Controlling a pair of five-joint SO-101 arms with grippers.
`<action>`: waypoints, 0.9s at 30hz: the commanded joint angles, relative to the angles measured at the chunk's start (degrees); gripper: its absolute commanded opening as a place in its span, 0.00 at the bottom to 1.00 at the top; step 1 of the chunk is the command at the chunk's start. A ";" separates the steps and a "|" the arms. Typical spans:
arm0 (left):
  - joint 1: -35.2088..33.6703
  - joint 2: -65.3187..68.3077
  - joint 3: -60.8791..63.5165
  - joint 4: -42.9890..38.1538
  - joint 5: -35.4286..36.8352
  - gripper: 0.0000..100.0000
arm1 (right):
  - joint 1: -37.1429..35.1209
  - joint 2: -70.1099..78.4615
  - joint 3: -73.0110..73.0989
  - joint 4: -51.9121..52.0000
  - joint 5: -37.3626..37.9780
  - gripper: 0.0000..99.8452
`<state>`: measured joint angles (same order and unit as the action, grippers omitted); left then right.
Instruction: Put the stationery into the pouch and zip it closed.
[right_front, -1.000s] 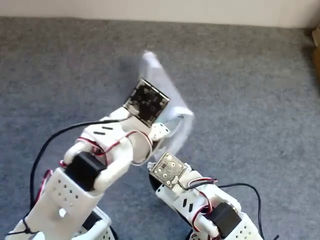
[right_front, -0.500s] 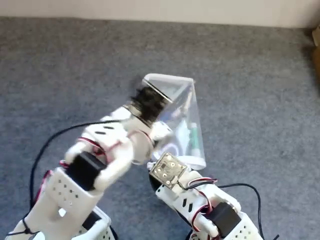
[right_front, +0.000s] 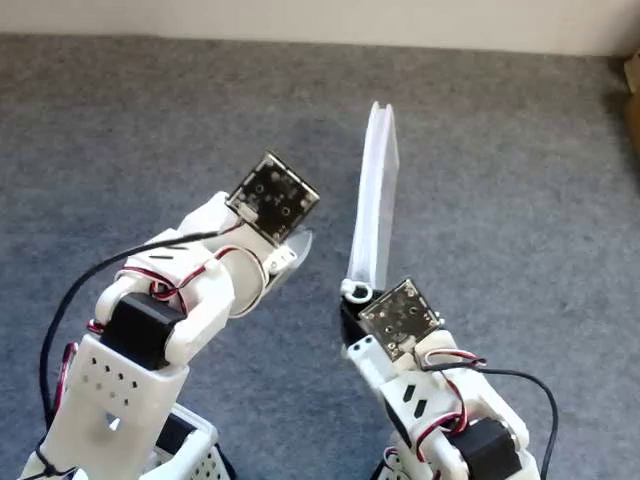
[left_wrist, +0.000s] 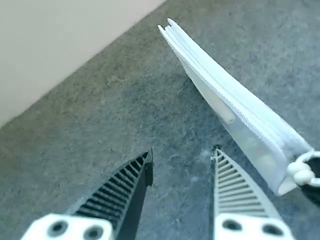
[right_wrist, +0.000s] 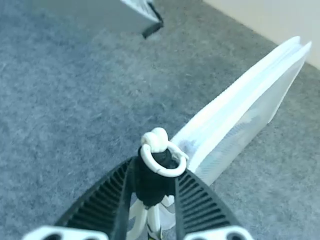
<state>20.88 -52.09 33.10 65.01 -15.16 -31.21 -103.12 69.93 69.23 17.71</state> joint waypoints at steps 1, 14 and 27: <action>-1.01 -1.10 -3.21 0.09 0.97 0.19 | 0.48 -1.01 -4.09 0.40 3.87 0.00; 1.10 -0.66 8.92 -16.35 19.78 0.19 | -9.27 -0.92 -1.45 1.89 4.66 0.00; 6.73 -0.48 16.04 -21.36 19.96 0.19 | -9.36 -0.40 0.75 1.89 6.33 0.00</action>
<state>25.98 -52.09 49.36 45.23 4.09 -39.65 -103.12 71.78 71.16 22.90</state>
